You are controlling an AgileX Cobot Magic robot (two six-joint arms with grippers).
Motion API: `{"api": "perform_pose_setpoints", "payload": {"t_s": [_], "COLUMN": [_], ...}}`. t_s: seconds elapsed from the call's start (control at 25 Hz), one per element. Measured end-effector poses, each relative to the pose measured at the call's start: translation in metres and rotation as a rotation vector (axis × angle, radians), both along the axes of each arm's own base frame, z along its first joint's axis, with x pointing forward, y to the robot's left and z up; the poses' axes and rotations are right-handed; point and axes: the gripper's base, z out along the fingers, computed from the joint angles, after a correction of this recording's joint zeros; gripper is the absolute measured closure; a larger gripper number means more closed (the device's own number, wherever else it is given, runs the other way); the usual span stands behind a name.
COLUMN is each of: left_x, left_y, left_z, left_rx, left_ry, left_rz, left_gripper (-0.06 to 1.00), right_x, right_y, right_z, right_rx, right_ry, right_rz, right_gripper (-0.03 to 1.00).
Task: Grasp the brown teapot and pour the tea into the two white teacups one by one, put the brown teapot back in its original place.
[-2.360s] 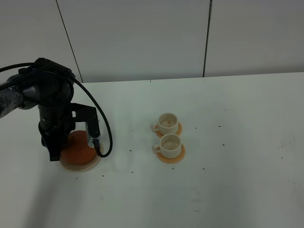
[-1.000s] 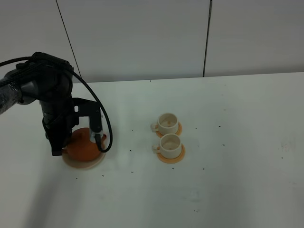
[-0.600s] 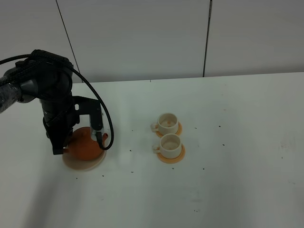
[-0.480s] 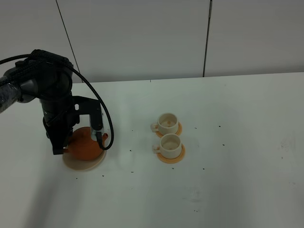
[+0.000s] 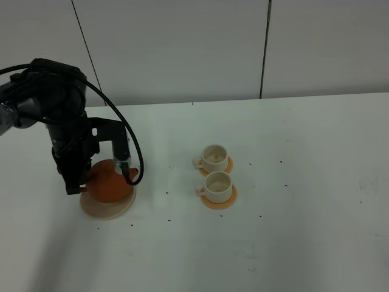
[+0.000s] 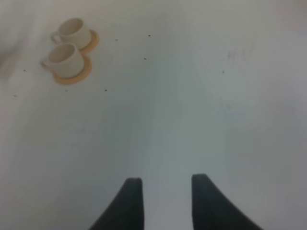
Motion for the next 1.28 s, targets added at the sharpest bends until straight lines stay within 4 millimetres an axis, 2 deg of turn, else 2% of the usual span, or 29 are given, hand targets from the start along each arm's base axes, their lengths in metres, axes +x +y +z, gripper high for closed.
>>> {"api": "perform_pose_setpoints", "payload": {"t_s": [0.28,0.6,0.76,1.28], "left_x": [0.000,-0.002,-0.003,0.003], "left_y": [0.009,0.009,0.010,-0.001], "left_z": [0.000,0.016,0.016,0.020], "left_rx": [-0.042,-0.051,-0.077,-0.198], "left_ry": [0.017,-0.021,-0.019,-0.095], "left_rz": [0.049,0.046,0.061,0.079], "left_gripper": [0.77,0.77,0.77,0.77], "right_x": [0.000,0.000,0.000,0.000], "right_y": [0.000,0.000,0.000,0.000], "right_z": [0.000,0.000,0.000,0.000], "right_rx": [0.000,0.000,0.000,0.000], "right_ry": [0.000,0.000,0.000,0.000], "right_rz": [0.000,0.000,0.000,0.000], "right_gripper": [0.73,0.73,0.73,0.73]}}
